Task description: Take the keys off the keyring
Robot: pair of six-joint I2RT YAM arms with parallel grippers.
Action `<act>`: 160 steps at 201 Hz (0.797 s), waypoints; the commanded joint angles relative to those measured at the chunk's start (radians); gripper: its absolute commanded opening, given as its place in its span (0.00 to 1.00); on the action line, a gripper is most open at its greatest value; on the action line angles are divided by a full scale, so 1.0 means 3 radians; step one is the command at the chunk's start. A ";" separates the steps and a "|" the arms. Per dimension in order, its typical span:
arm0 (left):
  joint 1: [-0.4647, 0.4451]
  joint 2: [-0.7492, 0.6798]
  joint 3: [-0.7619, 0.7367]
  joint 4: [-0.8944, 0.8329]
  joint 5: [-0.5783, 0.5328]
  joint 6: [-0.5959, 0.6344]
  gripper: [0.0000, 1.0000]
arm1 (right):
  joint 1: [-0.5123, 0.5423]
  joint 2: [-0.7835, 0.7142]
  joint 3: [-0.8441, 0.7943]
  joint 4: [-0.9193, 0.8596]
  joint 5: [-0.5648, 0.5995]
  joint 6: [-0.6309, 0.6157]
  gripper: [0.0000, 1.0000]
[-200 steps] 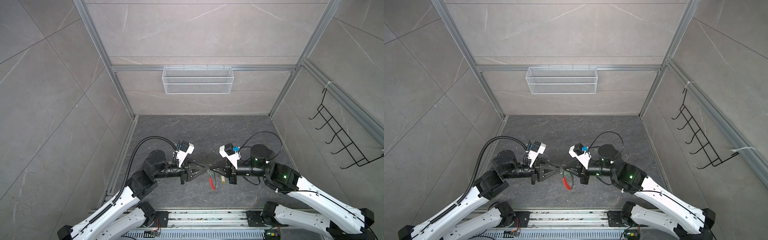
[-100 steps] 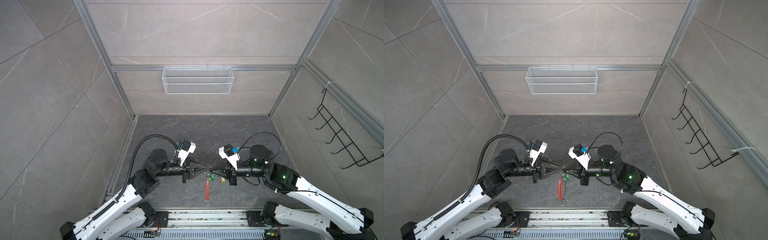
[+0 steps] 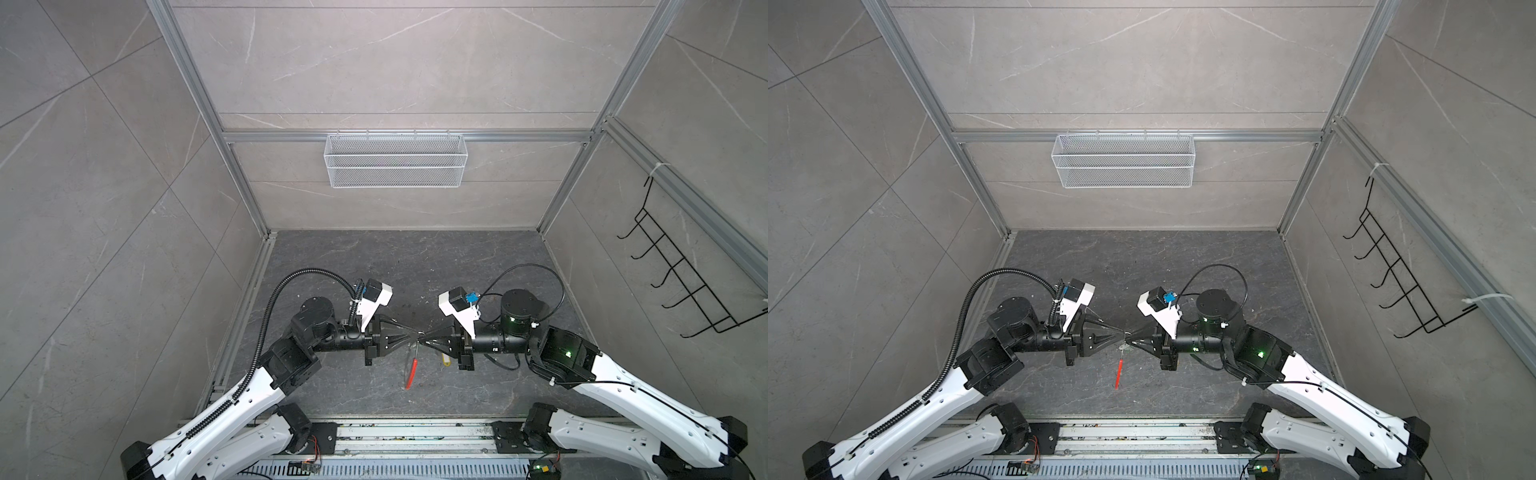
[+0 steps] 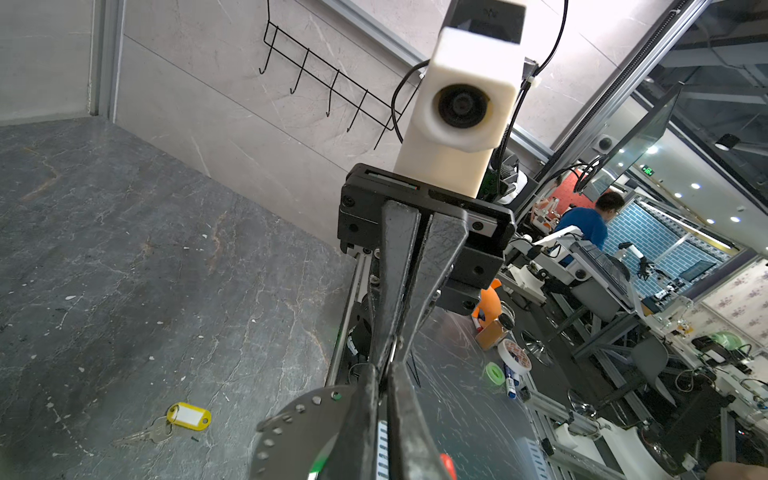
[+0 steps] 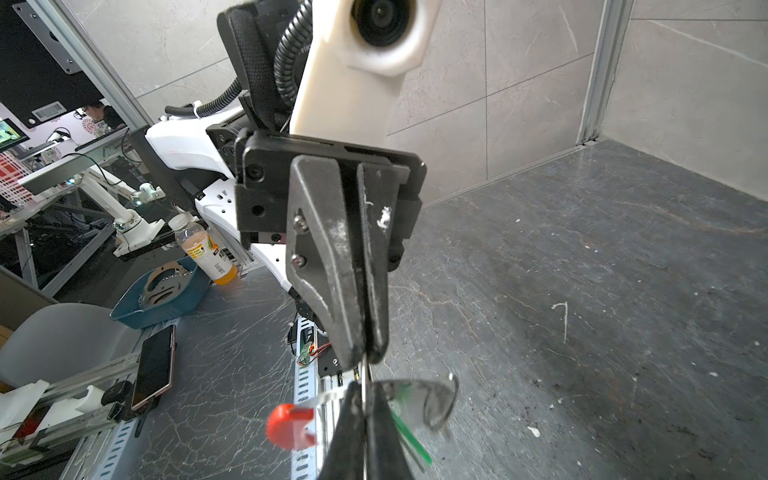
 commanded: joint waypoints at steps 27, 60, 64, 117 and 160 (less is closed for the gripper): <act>-0.0069 -0.0010 0.0020 0.0236 0.0207 -0.0022 0.10 | -0.0009 0.0043 -0.0047 0.0246 0.0063 0.0071 0.00; -0.0075 -0.0015 0.0007 0.0232 0.0180 -0.0023 0.23 | -0.0010 0.0054 -0.0082 0.0370 0.0073 0.0165 0.00; -0.0074 -0.0020 0.0002 0.0230 0.0171 -0.0021 0.23 | -0.0010 0.0054 -0.0083 0.0379 0.0076 0.0171 0.00; -0.0074 -0.0065 0.0000 0.0216 0.0135 -0.0008 0.14 | -0.0008 0.0034 -0.0105 0.0457 0.0106 0.0227 0.00; -0.0074 -0.0070 0.0032 0.0198 0.0119 -0.0010 0.00 | -0.0011 0.0049 -0.0108 0.0477 0.0089 0.0264 0.00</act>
